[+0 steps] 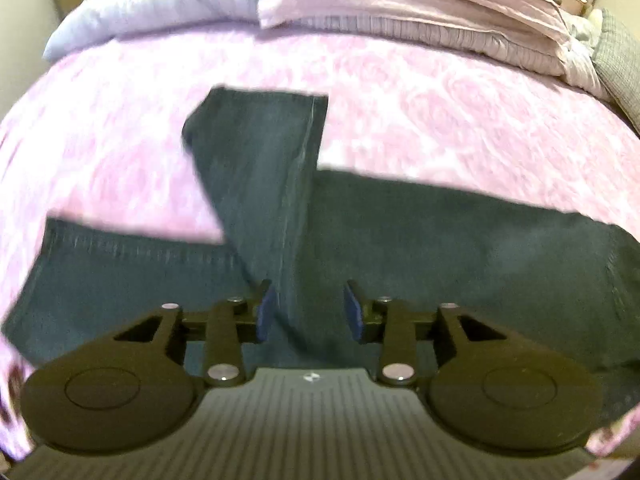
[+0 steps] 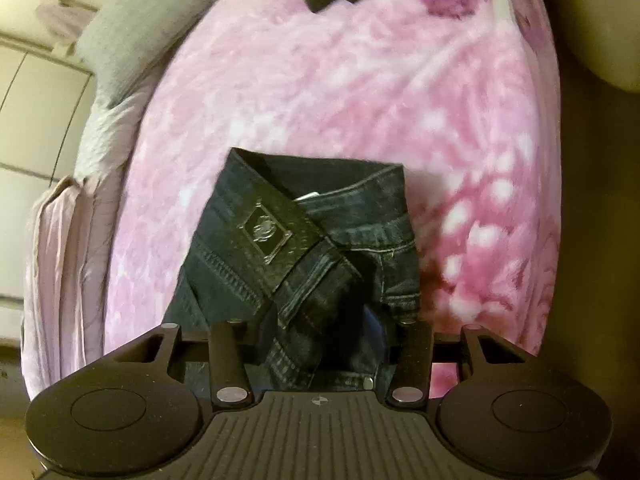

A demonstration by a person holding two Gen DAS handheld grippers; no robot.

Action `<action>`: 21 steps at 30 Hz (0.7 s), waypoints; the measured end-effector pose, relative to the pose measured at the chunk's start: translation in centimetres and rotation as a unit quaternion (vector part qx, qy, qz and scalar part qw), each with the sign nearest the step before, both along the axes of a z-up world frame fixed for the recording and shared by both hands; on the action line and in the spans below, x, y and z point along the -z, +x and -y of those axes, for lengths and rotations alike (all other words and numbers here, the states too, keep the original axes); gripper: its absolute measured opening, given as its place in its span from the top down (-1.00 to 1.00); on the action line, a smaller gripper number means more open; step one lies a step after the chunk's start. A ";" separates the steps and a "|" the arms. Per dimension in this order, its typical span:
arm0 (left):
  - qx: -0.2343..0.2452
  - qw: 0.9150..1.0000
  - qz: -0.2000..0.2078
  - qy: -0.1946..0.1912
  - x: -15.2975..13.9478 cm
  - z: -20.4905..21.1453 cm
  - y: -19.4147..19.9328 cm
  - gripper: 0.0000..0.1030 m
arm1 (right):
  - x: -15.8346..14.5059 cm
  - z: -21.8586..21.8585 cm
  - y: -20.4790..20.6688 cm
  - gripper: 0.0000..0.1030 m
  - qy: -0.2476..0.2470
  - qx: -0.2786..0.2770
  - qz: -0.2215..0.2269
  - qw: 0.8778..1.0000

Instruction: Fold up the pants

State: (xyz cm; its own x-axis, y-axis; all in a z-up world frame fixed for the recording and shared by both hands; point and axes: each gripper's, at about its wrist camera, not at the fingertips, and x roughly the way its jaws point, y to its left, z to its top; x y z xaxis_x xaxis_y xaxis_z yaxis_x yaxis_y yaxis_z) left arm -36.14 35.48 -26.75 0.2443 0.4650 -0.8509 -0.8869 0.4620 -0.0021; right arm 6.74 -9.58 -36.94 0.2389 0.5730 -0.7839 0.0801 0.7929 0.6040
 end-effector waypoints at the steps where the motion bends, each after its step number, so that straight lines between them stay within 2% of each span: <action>1: 0.012 1.000 -0.005 0.007 0.2 -1.1 0.8 0.15 | 0.1 0.4 -0.1 0.13 0.000 0.003 0.002 1.000; 2: 0.024 1.000 -0.011 0.014 0.6 -2.3 1.8 0.09 | 0.2 0.2 0.1 0.13 -0.002 0.004 0.006 1.000; 6: 0.079 0.995 -0.038 0.038 3.3 -7.7 6.5 0.07 | -0.2 -0.1 0.0 0.12 -0.019 0.006 0.023 1.000; 10: 0.100 0.990 -0.080 0.053 6.6 -12.5 10.5 0.08 | -0.2 -0.6 -0.2 0.12 -0.028 0.014 0.030 0.999; 15: 0.111 0.984 -0.135 0.027 10.7 -16.0 12.1 0.35 | 0.0 -1.3 -0.3 0.12 -0.031 0.012 0.033 0.999; 16: 0.117 0.985 -0.127 0.029 10.8 -16.0 11.7 0.47 | 0.0 -1.4 -0.3 0.13 -0.031 0.009 0.036 0.999; 17: 0.120 0.985 -0.120 0.030 10.8 -16.0 11.4 0.84 | -0.1 -1.6 -0.3 0.16 -0.033 0.003 0.038 0.999; 18: 0.117 0.986 -0.111 0.030 10.4 -16.1 10.9 1.00 | -0.4 -1.9 -0.2 0.56 -0.041 -0.003 0.040 0.998; 19: 0.106 0.990 -0.088 0.023 9.9 -16.4 10.0 1.00 | -0.8 -2.1 -0.2 0.82 -0.052 -0.011 0.048 0.997; 21: 0.052 0.998 -0.038 0.023 7.9 -17.2 7.3 1.00 | -2.0 -2.4 0.2 0.89 -0.059 -0.020 0.065 0.996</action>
State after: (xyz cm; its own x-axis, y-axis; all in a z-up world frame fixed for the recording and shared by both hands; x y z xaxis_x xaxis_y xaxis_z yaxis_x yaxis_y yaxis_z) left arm -28.81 52.64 -34.68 0.2285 0.4791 -0.8475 -0.8304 0.5504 0.0872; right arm 6.91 -7.20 -34.91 0.3218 0.4902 -0.8100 -0.0270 0.8600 0.5096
